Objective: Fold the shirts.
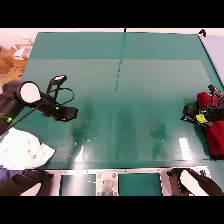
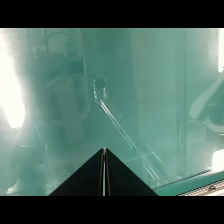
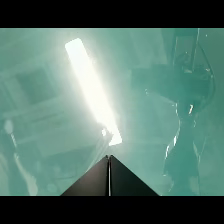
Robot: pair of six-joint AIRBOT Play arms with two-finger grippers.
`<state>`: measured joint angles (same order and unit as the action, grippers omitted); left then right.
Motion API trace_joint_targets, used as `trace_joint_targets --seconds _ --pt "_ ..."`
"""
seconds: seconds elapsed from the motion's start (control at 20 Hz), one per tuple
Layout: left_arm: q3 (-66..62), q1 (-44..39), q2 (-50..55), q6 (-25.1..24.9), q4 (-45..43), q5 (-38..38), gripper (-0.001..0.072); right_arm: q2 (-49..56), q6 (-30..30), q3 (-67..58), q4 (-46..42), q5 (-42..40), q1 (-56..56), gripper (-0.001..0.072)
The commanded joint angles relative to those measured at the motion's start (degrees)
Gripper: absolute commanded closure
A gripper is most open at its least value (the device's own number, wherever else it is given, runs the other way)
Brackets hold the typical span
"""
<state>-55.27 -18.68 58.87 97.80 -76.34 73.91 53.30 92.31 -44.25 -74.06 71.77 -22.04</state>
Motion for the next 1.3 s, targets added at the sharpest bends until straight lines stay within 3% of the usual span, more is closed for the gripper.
trace_joint_targets --seconds 0.0,0.15,0.2,0.45,0.5,0.55,0.6,0.8,0.9,1.05,1.1,1.2,1.25 --pt "0.04 -0.02 -0.04 -0.39 -0.11 -0.02 0.0685 -0.04 0.02 0.02 0.00 0.02 0.04 0.0697" --pt "0.02 -0.02 -0.04 -2.49 -1.42 0.90 0.0686 -0.04 0.02 0.02 0.00 0.02 0.04 0.0697" --pt "0.02 -0.02 -0.04 -2.14 -5.35 2.91 0.0686 -0.04 0.02 0.02 0.00 0.02 0.04 0.0697" --pt "3.37 -0.02 -0.94 7.52 -40.72 20.87 0.0682 -0.04 0.02 0.02 0.00 0.02 0.04 0.0697" --pt "6.21 -0.02 -2.01 8.26 -43.39 22.10 0.0417 -0.04 0.02 0.02 0.00 0.00 0.04 0.0697" --pt "9.07 -0.02 -2.82 8.31 -43.87 22.25 -0.0011 -0.04 0.02 0.02 0.00 0.02 0.04 0.0697" --pt "11.89 -0.02 -3.04 8.31 -44.11 22.18 0.0027 -0.04 0.02 0.02 0.02 0.02 0.04 0.0697" --pt "21.70 0.72 -3.02 8.24 -45.18 20.65 0.0028 -0.04 0.02 0.02 0.02 0.02 0.04 0.0697" --pt "26.18 5.29 -2.71 8.17 -45.07 17.55 0.0028 -0.04 0.02 0.02 0.00 0.02 0.04 0.0697" --pt "30.21 14.93 -2.73 3.76 -44.81 9.88 0.0031 0.09 0.02 0.02 0.00 0.02 0.04 0.0697" --pt "30.47 17.62 -2.73 2.67 -44.52 7.02 0.0104 0.28 0.02 0.02 0.00 0.02 0.04 0.0697" --pt "30.38 21.84 -2.73 1.70 -43.82 2.45 0.0554 0.35 0.02 0.02 0.02 0.02 0.04 0.0697" --pt "30.38 22.88 -2.73 -0.04 -42.93 2.21 0.0686 0.35 0.02 0.02 0.00 0.02 0.04 0.0697"
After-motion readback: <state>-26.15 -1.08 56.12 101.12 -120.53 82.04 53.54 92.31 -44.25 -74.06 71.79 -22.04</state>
